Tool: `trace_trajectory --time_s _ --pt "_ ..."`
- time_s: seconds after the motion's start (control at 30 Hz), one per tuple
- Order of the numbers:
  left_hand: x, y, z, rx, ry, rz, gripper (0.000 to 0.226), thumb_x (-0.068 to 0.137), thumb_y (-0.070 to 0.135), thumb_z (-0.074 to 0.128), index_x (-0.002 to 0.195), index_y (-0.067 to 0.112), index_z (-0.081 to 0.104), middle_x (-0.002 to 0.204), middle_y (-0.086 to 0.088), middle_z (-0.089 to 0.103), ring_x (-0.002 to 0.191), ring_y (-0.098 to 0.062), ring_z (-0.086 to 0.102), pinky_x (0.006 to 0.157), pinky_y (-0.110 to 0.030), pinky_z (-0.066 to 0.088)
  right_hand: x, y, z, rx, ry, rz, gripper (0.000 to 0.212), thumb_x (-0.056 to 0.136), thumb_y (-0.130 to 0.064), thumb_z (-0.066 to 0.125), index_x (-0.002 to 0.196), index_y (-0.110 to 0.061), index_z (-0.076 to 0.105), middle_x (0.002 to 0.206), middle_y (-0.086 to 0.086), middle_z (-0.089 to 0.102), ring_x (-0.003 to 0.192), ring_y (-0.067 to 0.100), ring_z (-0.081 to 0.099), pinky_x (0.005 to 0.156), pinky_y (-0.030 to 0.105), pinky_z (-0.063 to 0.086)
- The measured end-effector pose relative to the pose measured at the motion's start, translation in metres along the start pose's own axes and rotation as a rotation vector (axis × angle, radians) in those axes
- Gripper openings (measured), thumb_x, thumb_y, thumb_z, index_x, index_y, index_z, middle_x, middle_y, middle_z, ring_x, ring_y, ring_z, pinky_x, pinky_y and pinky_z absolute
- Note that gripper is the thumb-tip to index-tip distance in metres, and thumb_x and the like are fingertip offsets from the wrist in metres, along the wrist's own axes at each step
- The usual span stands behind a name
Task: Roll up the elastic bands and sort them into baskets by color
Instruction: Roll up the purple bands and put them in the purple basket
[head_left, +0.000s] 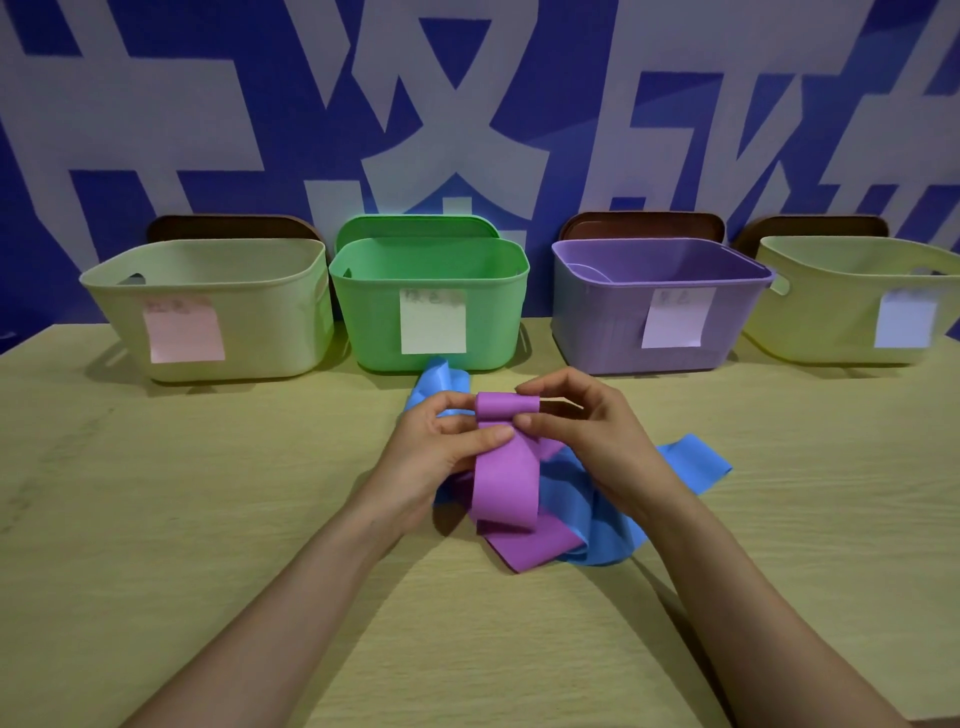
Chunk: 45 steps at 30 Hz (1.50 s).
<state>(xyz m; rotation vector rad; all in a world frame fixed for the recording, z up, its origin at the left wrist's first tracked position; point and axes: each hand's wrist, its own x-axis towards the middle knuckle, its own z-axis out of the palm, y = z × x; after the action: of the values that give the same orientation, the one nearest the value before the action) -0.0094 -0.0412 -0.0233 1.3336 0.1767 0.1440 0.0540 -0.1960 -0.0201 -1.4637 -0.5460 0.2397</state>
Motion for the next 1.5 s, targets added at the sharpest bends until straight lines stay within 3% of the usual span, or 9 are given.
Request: trace_trajectory --time_s 0.23,0.37,0.5,0.63,0.77,1.13,1.33,1.43,1.5 --pt "0.0005 -0.0018 0.0024 -0.028 -0.002 0.026 0.042 0.074 0.010 0.072 0.112 -0.001 0.058 0.102 -0.021 0.068 0.085 -0.024 0.062 0.072 -0.029 0.051 0.0026 0.0009 0.0001 0.113 -0.008 0.033 0.030 0.069 0.020 0.067 0.083 -0.006 0.066 0.083 0.005 0.068 0.083 0.018 0.063 0.077 0.024 0.054" --pt "0.0003 -0.0013 0.0030 -0.056 0.006 0.053 0.042 0.074 0.013 0.071 0.112 0.000 0.058 0.102 -0.021 0.069 0.086 -0.026 0.064 0.077 -0.033 0.052 0.0017 -0.0008 -0.0002 0.103 -0.072 0.041 0.035 0.073 0.022 0.061 0.094 -0.006 0.063 0.096 0.006 0.066 0.088 0.017 0.062 0.074 0.023 0.053" --pt "0.0009 0.0010 0.0009 -0.087 0.016 0.101 0.041 0.070 0.013 0.070 0.110 0.005 0.061 0.093 -0.014 0.071 0.078 -0.020 0.068 0.071 -0.027 0.055 0.0016 0.0008 0.0002 0.088 -0.074 0.047 0.033 0.082 -0.004 0.067 0.114 -0.007 0.059 0.104 0.006 0.066 0.090 0.012 0.065 0.074 0.020 0.052" --pt "0.0008 0.0020 0.0006 -0.070 0.011 0.118 0.031 0.078 0.004 0.068 0.109 0.007 0.062 0.095 -0.012 0.071 0.081 -0.020 0.068 0.072 -0.027 0.056 0.0019 0.0045 0.0034 0.053 -0.049 0.014 0.025 0.082 -0.016 0.067 0.103 -0.003 0.064 0.092 0.007 0.068 0.084 0.010 0.064 0.071 0.019 0.050" --pt "-0.0002 -0.0013 0.0002 0.015 -0.004 0.032 0.042 0.077 0.000 0.071 0.116 0.006 0.057 0.093 -0.010 0.070 0.079 -0.021 0.067 0.070 -0.030 0.055 0.0018 0.0050 0.0024 0.100 -0.012 0.006 0.025 0.075 -0.022 0.070 0.096 -0.010 0.065 0.095 0.012 0.064 0.086 0.016 0.061 0.077 0.027 0.049" --pt "-0.0013 0.0003 0.0013 -0.069 -0.031 -0.006 0.040 0.078 -0.007 0.067 0.115 -0.001 0.056 0.098 -0.014 0.070 0.080 -0.019 0.068 0.074 -0.027 0.056 0.0006 0.0025 0.0002 0.058 -0.012 -0.020 0.032 0.074 0.019 0.063 0.087 -0.010 0.066 0.089 -0.001 0.071 0.086 0.013 0.065 0.078 0.025 0.055" --pt "0.0007 0.0007 -0.0004 -0.120 0.001 0.020 0.025 0.081 0.004 0.066 0.104 0.005 0.058 0.094 -0.013 0.071 0.077 -0.018 0.069 0.072 -0.026 0.057 0.0017 0.0023 0.0000 0.074 -0.078 0.027 0.041 0.076 0.024 0.055 0.099 -0.009 0.065 0.091 -0.001 0.071 0.084 0.010 0.065 0.071 0.020 0.054" --pt "0.0008 0.0029 -0.0029 -0.104 0.003 0.041 0.028 0.079 0.001 0.067 0.105 0.006 0.058 0.096 -0.013 0.072 0.077 -0.020 0.069 0.071 -0.027 0.057 0.0017 0.0018 -0.0014 0.074 -0.101 0.050 0.041 0.080 0.011 0.062 0.115 -0.009 0.062 0.106 0.006 0.067 0.091 0.013 0.065 0.076 0.024 0.054" --pt "0.0010 0.0045 -0.0030 -0.115 -0.007 0.064 0.029 0.076 -0.002 0.067 0.102 0.007 0.059 0.096 -0.014 0.072 0.077 -0.021 0.069 0.070 -0.027 0.058 0.0020 0.0029 -0.0009 0.045 -0.068 0.069 0.036 0.079 -0.017 0.069 0.114 -0.009 0.063 0.106 0.009 0.064 0.091 0.015 0.064 0.076 0.024 0.053"
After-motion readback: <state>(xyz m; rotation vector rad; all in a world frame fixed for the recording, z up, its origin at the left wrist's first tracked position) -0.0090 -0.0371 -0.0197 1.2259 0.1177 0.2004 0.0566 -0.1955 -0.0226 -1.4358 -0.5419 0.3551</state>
